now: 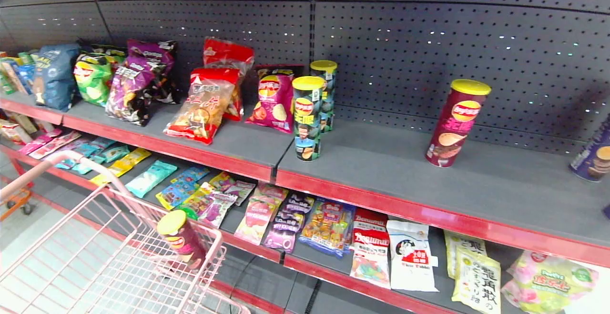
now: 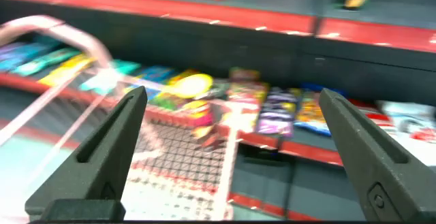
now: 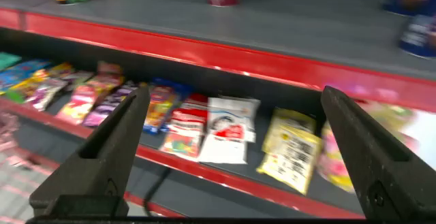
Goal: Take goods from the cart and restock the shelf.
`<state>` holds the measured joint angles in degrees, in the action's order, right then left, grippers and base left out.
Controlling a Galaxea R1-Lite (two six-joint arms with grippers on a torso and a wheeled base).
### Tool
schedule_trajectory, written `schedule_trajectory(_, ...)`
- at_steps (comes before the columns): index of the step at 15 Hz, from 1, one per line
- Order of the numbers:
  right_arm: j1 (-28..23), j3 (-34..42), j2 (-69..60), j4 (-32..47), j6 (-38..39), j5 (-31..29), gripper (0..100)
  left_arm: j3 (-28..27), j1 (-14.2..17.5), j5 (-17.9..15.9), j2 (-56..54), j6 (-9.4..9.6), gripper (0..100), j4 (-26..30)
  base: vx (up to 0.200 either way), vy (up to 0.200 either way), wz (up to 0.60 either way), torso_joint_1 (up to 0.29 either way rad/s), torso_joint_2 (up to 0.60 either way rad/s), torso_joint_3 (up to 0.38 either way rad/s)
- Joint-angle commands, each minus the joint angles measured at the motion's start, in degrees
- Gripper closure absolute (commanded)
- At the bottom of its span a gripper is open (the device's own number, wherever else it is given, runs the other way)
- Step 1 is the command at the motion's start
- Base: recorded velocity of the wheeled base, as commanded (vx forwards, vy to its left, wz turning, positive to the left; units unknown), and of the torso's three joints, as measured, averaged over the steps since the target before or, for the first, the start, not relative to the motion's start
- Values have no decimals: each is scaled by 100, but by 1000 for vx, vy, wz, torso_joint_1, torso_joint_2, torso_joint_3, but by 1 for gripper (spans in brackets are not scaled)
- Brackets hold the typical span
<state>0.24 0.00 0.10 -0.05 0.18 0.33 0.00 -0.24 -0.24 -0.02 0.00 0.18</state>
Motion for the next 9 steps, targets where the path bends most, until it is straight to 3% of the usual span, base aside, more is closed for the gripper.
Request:
schedule_trajectory(1,2,0,8,-4,-1,2,0,0,-2,-2,2,0,0,-1,0,0,0,0,0,0)
schedule_trajectory(3,2,0,8,-4,8,2,0,0,-2,-2,2,-9,0,-1,0,0,0,-45,104,62)
schedule_trajectory(9,2,0,8,-4,17,-7,0,0,-2,-2,2,0,0,-1,0,0,0,-136,343,191)
